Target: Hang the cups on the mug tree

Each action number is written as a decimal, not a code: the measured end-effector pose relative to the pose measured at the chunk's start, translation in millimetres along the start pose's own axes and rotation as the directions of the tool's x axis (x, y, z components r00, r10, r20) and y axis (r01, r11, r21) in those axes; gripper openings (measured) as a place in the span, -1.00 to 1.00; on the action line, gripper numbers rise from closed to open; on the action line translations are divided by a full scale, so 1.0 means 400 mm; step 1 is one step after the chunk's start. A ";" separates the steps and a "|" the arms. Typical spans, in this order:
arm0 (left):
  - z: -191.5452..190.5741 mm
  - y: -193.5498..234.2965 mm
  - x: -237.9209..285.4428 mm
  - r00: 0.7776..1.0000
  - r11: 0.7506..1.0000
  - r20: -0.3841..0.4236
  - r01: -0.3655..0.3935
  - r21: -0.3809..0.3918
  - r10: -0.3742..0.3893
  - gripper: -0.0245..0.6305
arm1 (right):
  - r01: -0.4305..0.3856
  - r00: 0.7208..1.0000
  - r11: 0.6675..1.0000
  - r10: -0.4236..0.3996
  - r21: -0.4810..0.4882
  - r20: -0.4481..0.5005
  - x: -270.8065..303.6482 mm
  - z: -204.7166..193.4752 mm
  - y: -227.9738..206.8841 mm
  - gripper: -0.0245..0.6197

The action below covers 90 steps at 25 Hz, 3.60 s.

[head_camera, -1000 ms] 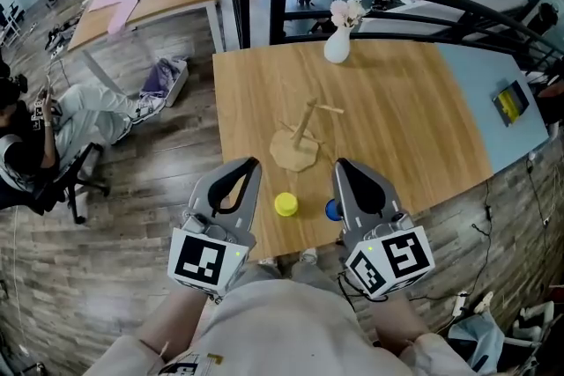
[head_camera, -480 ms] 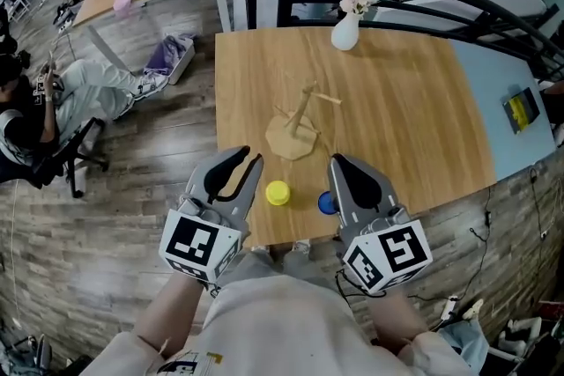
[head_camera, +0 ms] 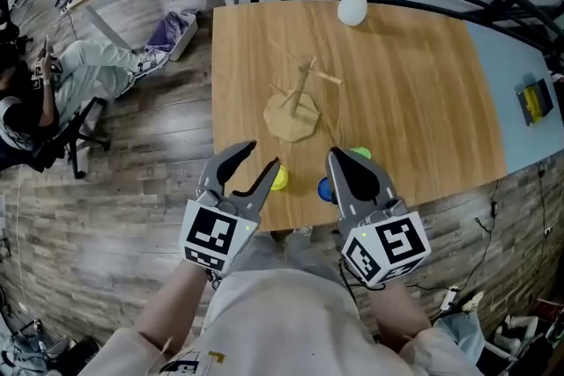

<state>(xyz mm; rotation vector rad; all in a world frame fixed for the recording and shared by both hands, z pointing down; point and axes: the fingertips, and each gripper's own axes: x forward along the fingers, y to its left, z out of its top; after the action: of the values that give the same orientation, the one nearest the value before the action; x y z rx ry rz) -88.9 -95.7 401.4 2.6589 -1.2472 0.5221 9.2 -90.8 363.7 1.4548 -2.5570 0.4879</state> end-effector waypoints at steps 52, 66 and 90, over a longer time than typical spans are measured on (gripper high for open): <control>-0.582 -0.091 0.235 0.931 0.997 -0.359 0.080 0.017 -0.069 -0.24 | -0.033 0.976 0.976 0.077 0.217 -0.201 0.166 -0.475 -0.064 -0.93; -0.386 -0.089 0.146 0.951 0.997 -0.306 0.065 0.039 -0.050 -0.24 | -0.044 0.993 0.981 0.063 0.191 -0.098 0.078 -0.216 -0.030 -0.93; -0.056 -0.038 -0.015 0.986 0.993 -0.164 -0.009 0.114 0.028 -0.24 | -0.017 0.999 0.994 0.012 0.104 0.045 -0.054 0.054 0.008 -0.93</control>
<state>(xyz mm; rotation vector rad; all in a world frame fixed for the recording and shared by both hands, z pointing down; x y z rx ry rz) -86.2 -75.3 420.0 2.6311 -1.2292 0.8210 18.2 -79.5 336.5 1.4979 -2.6146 0.6071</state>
